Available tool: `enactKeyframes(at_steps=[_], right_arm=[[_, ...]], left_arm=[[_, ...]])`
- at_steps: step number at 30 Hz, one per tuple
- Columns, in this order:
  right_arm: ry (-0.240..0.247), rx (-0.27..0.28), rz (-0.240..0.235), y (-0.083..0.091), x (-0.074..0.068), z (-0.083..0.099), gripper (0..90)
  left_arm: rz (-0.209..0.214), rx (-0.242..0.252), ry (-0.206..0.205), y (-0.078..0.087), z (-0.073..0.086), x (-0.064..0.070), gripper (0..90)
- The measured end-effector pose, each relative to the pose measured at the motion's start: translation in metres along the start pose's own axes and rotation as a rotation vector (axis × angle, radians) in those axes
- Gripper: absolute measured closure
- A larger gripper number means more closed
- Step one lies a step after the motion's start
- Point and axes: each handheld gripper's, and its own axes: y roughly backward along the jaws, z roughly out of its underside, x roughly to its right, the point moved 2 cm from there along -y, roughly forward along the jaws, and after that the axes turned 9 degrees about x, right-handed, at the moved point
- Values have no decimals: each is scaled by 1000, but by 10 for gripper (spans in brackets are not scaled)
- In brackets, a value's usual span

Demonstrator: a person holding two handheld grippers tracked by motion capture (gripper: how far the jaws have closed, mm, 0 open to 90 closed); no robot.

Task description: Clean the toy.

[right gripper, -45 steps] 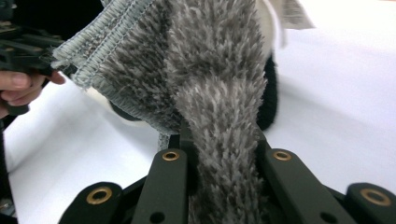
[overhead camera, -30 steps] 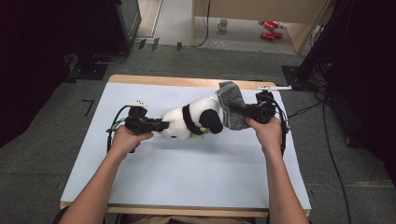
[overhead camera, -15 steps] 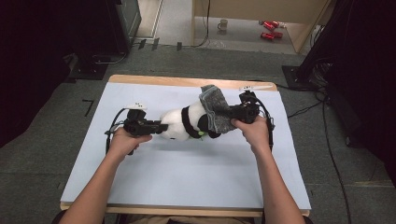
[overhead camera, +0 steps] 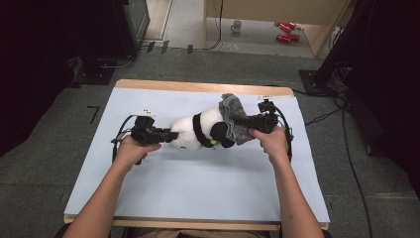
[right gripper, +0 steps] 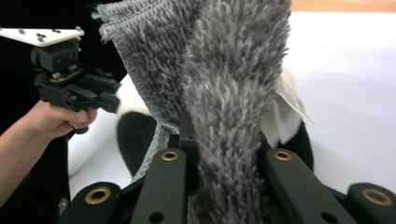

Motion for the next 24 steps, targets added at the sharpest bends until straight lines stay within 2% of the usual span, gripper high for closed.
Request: enactKeyframes(at_steps=[7,10,16,19,24], right_arm=[[-32,-14,33,0,14,8,772],[0,-46,100,1,18,10,773],[-12,-92,169,-1,31,18,774],[-3,-108,215,2,36,19,774],[8,-43,215,20,30,7,774]], left_arm=[[1,2,4,0,0,-1,711],[4,1,5,0,0,-1,710],[4,-1,6,0,-1,-2,710],[4,-1,8,0,-1,-2,710],[4,-2,8,0,-1,-2,709]])
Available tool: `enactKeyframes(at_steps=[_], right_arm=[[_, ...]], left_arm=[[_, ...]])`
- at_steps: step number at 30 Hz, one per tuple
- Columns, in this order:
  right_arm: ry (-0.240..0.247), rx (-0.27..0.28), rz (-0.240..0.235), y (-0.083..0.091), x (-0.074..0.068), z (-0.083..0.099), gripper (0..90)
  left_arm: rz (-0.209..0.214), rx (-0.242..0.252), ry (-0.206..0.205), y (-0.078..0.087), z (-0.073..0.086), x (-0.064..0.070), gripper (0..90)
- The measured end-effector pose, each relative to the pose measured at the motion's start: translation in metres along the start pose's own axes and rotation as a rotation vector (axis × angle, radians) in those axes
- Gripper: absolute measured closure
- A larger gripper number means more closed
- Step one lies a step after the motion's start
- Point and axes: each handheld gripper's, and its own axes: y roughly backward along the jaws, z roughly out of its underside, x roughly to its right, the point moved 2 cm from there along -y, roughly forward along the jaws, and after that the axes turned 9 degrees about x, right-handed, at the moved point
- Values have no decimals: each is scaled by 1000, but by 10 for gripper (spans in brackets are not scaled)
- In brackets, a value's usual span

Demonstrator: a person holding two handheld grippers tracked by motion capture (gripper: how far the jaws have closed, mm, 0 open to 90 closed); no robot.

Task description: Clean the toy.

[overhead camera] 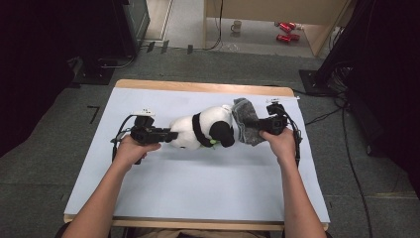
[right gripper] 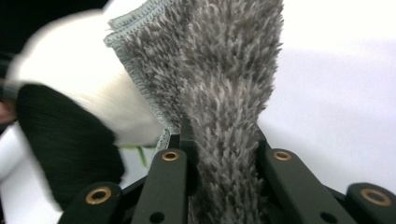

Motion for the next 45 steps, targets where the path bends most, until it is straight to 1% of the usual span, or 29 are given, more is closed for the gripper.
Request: enactKeyframes(at_steps=[2,4,8,10,12,14,18,21,22,26,28,29,34,36,37,40,42,45], right_arm=[[14,30,-14,8,-6,-7,774],[34,59,-34,16,-16,-14,774],[71,96,-75,22,-35,-24,774],[85,108,-100,23,-45,-28,774],[93,114,-123,21,-52,-29,774],[103,108,-143,15,-58,-29,774],[120,65,-154,1,-63,-24,773],[111,45,-160,-7,-61,-21,772],[97,38,-164,-9,-58,-19,770],[67,47,-178,-13,-48,-14,770],[39,46,-177,-15,-40,-11,770],[21,49,-170,-15,-36,-9,770],[2,39,-133,-18,-23,-3,772],[-15,37,-132,-20,-19,0,772],[-18,37,-122,-22,-15,3,773],[-15,31,-92,-26,-10,8,774],[-21,13,-71,-27,-7,10,774],[-16,-14,-35,-29,-2,13,774]], left_arm=[[0,0,0,0,0,0,709],[0,0,-1,0,0,1,708],[-2,-1,0,0,0,1,707],[-1,0,-1,-1,0,1,707],[-1,-2,-3,-1,1,2,707],[-2,-2,-3,-1,1,2,707],[1,-5,-7,-1,2,2,707],[3,-8,-8,-1,2,3,707],[3,-8,-8,-1,2,3,706],[5,-8,-8,-2,3,4,704],[6,-5,-6,-3,3,4,703],[6,-5,-7,-3,2,4,703],[5,-2,-3,-3,2,4,703],[4,-1,-3,-3,2,4,703],[4,0,-3,-3,2,4,703],[1,3,0,-3,2,4,703],[2,3,-1,-3,2,4,703],[4,3,0,-3,2,4,703]])
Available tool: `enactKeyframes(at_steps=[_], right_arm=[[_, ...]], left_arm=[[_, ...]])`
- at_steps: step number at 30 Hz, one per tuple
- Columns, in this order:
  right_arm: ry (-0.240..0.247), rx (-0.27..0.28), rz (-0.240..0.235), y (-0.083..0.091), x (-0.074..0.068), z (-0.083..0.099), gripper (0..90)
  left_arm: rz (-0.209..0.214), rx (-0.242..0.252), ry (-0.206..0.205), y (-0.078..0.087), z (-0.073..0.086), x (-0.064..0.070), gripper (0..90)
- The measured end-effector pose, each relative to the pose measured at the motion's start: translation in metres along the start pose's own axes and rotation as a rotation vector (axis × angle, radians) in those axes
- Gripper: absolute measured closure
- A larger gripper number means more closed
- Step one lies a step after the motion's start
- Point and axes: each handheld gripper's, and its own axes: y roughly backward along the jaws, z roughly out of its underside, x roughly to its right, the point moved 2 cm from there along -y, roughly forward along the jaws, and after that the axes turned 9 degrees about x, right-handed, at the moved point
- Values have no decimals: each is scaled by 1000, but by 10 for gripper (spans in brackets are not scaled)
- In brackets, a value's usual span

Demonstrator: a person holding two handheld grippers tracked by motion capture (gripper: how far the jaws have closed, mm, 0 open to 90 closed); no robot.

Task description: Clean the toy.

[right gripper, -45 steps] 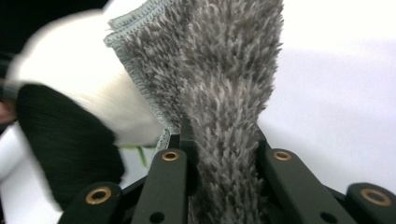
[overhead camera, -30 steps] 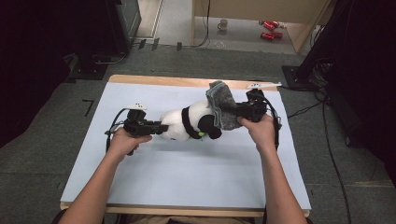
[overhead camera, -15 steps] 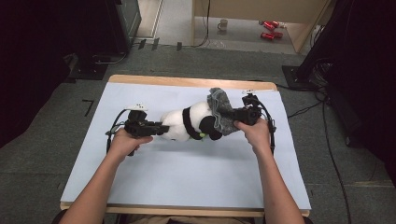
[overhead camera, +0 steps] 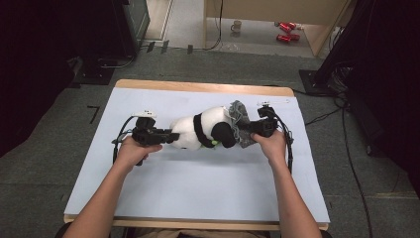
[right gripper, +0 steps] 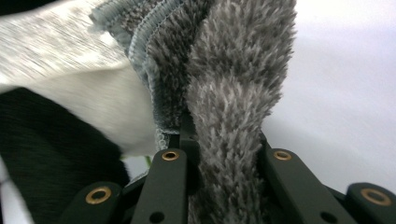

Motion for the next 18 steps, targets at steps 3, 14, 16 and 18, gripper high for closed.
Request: enactKeyframes(at_steps=[3,14,16,18], right_arm=[[-12,-20,15,-3,3,3,774],[-43,-9,76,9,15,2,773],[-55,38,68,23,12,-6,773],[-47,77,59,35,3,-15,773]], left_arm=[[1,0,0,0,0,0,703],[-7,12,16,-1,-1,1,702],[-9,16,22,-1,-1,1,704],[-17,16,28,-1,-3,3,705]])
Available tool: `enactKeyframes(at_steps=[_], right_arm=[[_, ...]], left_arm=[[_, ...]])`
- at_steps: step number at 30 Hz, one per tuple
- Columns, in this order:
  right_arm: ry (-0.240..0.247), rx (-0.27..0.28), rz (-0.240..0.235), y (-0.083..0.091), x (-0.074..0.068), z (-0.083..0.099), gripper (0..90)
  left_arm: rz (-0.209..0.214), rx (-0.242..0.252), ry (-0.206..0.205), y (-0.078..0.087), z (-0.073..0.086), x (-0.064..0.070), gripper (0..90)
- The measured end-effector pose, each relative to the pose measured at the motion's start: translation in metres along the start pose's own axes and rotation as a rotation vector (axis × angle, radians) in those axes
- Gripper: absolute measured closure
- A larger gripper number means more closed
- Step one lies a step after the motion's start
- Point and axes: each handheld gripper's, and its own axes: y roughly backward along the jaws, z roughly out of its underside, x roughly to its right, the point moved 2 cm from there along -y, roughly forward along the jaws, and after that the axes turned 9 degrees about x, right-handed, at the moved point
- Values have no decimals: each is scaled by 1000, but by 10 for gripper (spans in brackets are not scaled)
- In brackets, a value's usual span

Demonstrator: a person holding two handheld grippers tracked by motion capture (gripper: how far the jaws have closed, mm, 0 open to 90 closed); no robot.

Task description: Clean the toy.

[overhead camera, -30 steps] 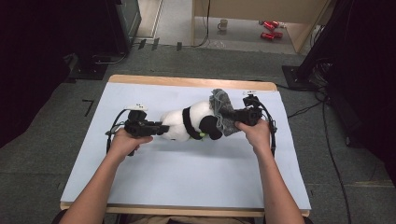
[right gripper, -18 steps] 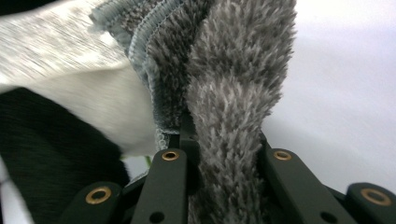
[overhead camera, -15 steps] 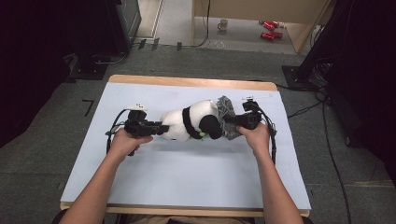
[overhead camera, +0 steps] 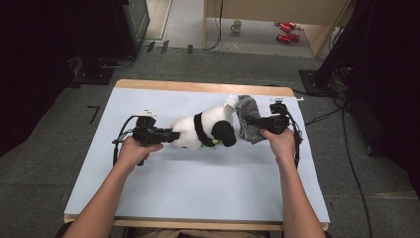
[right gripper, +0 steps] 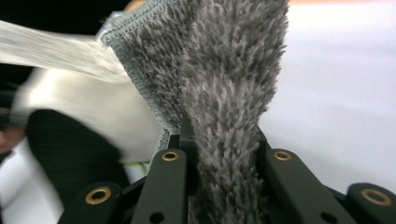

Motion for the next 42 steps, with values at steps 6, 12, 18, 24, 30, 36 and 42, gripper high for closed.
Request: enactKeyframes(at_steps=[6,12,18,24,30,36,42], right_arm=[[89,44,-58,17,-44,-22,773],[183,4,-137,7,-94,-22,772],[256,-89,-179,-24,-127,-2,773],[257,-135,-159,-41,-122,11,775],[247,-149,-143,-35,-109,8,774],[241,-167,-156,-31,-102,6,774],[233,-186,-165,-25,-96,4,774]], left_arm=[[-32,5,7,-2,-3,8,710],[-45,2,7,-5,-5,18,709],[-50,-1,-2,-7,-5,24,702],[-27,-1,-33,-4,-7,24,595],[-24,41,-88,8,-20,19,448],[-51,3,-114,-1,-23,1,398],[37,-29,-116,-20,-17,-3,353]])
